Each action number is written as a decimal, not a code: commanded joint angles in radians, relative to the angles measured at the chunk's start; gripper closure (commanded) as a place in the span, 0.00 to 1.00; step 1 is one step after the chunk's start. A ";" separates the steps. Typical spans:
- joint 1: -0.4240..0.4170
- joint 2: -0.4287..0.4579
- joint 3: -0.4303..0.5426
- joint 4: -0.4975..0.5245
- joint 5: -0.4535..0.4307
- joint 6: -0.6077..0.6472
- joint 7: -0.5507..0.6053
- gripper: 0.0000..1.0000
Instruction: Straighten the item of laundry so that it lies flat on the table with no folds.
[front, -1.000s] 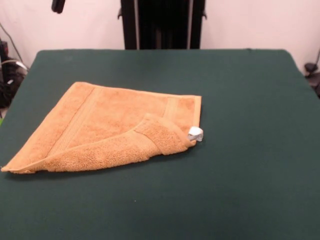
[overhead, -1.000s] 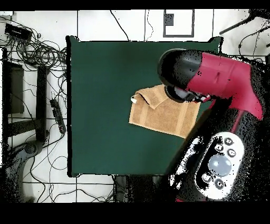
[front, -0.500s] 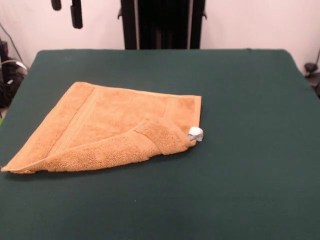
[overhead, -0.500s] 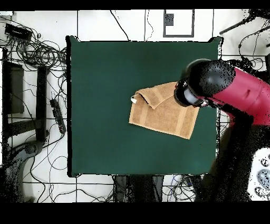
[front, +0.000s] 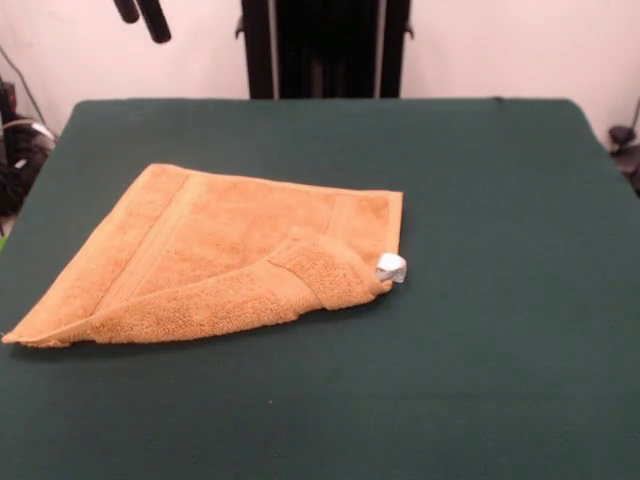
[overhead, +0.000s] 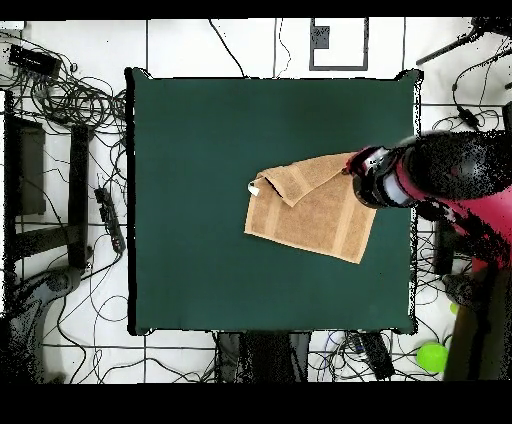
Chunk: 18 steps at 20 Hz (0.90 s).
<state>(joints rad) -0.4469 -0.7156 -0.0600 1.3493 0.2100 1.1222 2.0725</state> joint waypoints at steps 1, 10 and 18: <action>-0.071 -0.037 0.293 0.237 0.111 -0.001 -0.358 0.00; -0.101 -0.028 0.335 0.233 -0.038 -0.168 -0.343 0.00; -0.125 -0.009 0.395 0.220 -0.129 -0.299 -0.302 1.00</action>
<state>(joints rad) -0.5831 -0.7802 0.1706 1.4193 0.1403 0.9261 2.0323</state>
